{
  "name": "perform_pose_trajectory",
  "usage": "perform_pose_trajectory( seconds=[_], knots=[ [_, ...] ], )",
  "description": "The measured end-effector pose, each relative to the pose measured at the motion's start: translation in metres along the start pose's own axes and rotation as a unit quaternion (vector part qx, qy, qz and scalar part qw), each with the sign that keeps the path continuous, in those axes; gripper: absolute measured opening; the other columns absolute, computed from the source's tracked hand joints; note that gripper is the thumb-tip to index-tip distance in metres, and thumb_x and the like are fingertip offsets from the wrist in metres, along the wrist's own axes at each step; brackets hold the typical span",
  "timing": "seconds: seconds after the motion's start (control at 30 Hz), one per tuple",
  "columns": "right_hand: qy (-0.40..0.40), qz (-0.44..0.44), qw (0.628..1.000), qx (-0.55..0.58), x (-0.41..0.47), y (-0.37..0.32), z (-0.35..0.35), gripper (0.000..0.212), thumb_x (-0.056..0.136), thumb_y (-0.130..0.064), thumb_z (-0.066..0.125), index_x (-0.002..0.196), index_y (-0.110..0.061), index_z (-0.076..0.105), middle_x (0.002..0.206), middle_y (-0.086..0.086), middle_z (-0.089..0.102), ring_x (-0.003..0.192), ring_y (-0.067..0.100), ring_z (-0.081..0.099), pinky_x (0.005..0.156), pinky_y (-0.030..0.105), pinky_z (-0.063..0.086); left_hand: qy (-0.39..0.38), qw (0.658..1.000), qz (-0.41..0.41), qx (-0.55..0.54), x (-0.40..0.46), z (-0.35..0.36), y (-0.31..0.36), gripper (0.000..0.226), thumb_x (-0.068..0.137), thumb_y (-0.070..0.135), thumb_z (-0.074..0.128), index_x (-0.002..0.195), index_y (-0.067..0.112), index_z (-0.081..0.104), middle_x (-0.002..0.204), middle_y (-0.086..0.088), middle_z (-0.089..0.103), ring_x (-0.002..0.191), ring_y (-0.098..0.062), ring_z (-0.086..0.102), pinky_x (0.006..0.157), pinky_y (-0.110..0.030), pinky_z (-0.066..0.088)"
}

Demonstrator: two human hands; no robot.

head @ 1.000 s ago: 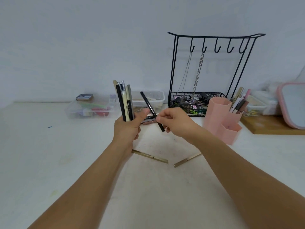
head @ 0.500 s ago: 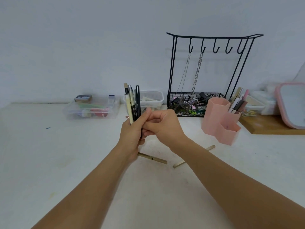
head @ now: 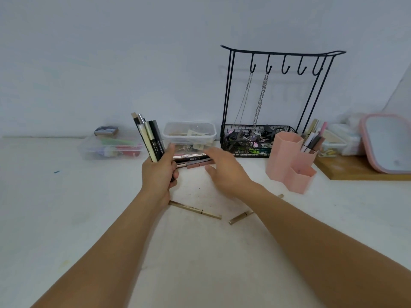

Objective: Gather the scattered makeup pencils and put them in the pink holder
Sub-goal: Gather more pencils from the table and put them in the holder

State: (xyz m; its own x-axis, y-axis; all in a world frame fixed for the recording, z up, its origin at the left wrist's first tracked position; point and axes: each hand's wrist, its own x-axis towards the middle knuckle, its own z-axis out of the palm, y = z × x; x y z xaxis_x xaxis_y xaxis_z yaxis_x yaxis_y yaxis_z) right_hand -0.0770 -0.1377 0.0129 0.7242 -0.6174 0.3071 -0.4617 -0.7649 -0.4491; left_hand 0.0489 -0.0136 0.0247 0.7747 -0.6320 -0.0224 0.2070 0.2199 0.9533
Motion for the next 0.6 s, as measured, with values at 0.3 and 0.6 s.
perform_pose_trajectory(
  seconds=[0.3,0.6],
  knots=[
    [-0.085,0.006,0.978,-0.189,0.031,-0.001,0.022,0.044,0.103,-0.032,0.038,0.147,-0.023,0.038,0.152,0.001,0.039,0.134,0.031,0.036,0.104,0.052,0.040,0.015,1.000,0.018,-0.010,-0.003,0.005,0.001,0.038,0.095,0.035,0.070,0.073,0.018,0.044,0.047,0.004,0.041,0.038,-0.011,0.036,0.037,-0.019,0.025],
    [-0.100,-0.001,0.981,-0.168,0.023,-0.001,0.015,0.035,0.104,-0.033,0.039,0.137,-0.028,0.048,0.130,0.000,0.055,0.117,0.032,0.048,0.091,0.050,0.048,0.010,1.000,0.004,0.013,-0.003,0.000,0.000,0.037,0.094,0.041,0.070,0.074,0.019,0.048,0.051,0.003,0.044,0.040,-0.010,0.038,0.037,-0.021,0.028]
  ],
)
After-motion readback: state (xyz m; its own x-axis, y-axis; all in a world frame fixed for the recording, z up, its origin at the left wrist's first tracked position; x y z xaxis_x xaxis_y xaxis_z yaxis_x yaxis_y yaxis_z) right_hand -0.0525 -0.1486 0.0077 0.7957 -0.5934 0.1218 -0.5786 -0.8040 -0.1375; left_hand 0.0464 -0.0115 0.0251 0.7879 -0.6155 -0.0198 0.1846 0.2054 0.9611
